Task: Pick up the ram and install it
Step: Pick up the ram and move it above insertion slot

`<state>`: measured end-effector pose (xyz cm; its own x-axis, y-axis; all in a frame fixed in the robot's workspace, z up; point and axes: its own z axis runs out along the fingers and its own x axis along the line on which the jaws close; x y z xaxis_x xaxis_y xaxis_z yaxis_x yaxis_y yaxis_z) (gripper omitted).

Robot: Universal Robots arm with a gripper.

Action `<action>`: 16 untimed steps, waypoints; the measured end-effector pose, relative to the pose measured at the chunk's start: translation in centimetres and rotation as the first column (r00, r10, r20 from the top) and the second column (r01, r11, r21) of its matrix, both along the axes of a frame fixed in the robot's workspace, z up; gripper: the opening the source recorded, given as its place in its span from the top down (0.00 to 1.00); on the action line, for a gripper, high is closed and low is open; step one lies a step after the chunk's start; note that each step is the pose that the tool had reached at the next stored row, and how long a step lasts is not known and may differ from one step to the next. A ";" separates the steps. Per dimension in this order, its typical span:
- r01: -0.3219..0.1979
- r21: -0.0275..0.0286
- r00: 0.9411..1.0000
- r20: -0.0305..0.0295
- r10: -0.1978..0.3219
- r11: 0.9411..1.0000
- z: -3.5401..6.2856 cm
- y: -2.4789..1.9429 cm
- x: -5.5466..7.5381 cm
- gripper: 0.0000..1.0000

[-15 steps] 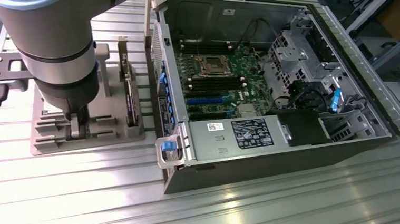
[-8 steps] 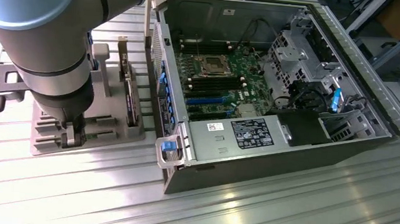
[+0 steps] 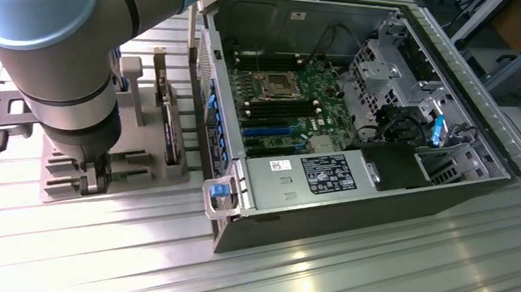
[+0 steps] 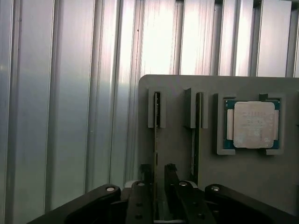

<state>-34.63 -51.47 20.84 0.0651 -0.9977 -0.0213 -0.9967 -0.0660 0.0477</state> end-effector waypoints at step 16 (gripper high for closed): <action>0.000 0.000 1.000 0.000 0.000 1.000 0.14 0.00 0.0 0.88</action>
<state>-34.62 -51.47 20.98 0.0651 -0.9977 -0.0212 -0.9967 -0.0661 0.0475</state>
